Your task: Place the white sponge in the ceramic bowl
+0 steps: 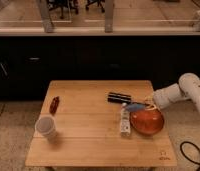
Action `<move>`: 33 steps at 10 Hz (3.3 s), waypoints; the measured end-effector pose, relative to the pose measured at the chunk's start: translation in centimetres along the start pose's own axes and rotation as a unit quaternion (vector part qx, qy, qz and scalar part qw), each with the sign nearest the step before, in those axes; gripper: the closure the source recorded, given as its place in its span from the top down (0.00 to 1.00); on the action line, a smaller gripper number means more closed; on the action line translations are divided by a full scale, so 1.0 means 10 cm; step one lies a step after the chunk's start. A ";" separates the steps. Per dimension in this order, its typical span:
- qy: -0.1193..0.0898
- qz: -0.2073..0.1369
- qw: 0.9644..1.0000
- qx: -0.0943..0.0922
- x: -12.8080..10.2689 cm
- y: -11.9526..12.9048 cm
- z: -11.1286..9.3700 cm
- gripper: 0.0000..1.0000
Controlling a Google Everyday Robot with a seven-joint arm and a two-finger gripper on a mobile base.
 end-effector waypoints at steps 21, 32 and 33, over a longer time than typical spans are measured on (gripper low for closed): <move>0.012 0.003 1.000 0.020 0.10 0.02 -0.05 0.73; 0.013 0.013 0.999 0.031 0.15 -0.01 -0.10 0.80; 0.013 0.013 0.999 0.032 0.15 -0.02 -0.10 0.80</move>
